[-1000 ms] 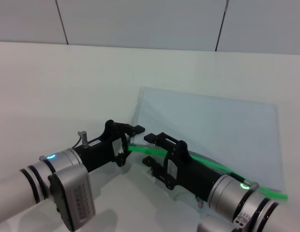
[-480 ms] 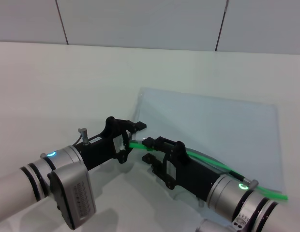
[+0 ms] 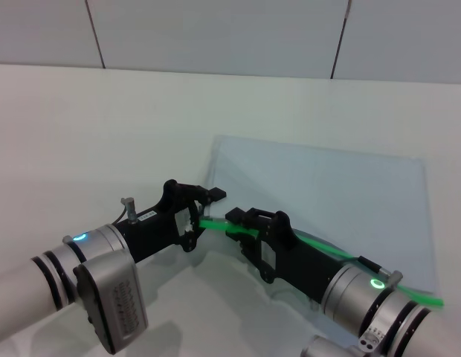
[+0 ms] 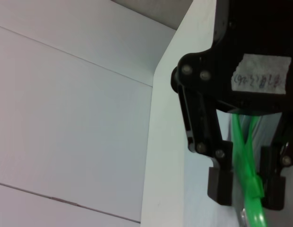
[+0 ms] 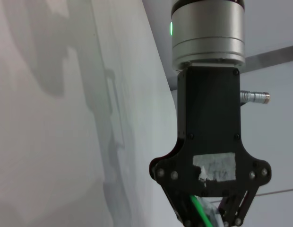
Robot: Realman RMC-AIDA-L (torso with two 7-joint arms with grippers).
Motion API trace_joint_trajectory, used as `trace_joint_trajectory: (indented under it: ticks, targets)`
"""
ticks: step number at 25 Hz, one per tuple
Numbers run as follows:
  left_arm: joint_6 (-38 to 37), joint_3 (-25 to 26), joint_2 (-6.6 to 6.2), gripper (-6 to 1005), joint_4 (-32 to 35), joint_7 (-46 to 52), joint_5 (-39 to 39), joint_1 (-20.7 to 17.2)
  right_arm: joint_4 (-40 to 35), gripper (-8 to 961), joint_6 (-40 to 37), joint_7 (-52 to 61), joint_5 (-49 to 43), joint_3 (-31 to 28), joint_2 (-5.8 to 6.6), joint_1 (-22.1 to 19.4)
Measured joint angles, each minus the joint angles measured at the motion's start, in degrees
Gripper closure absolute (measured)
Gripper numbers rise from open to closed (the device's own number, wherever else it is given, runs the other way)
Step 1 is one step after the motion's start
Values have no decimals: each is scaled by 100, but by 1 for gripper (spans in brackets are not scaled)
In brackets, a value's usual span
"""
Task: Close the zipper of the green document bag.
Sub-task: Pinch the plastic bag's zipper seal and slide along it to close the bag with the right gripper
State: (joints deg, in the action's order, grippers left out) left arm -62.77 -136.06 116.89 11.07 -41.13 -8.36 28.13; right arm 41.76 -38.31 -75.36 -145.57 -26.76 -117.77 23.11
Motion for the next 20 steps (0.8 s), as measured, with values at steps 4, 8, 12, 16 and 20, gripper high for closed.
trace_joint_trajectory:
  ticks: [4, 8, 12, 16, 20]
  targets:
    - [0, 0, 0, 947, 0, 0, -10, -3, 27, 606, -21, -18, -23, 51, 2, 0]
    - [0, 0, 0, 947, 1, 0, -21, 3, 19, 674, -144, -24, -28, 136, 7, 21]
    - [-14, 0, 0, 947, 1, 0, -16, 3, 1, 716, -159, -27, -28, 159, -1, 76]
    - [-56, 0, 0, 947, 1, 0, 4, 3, -12, 725, -160, -41, -9, 160, -1, 116]
    - [-59, 0, 0, 947, 1, 0, 13, 1, -23, 734, -160, -194, -5, 126, 0, 106]
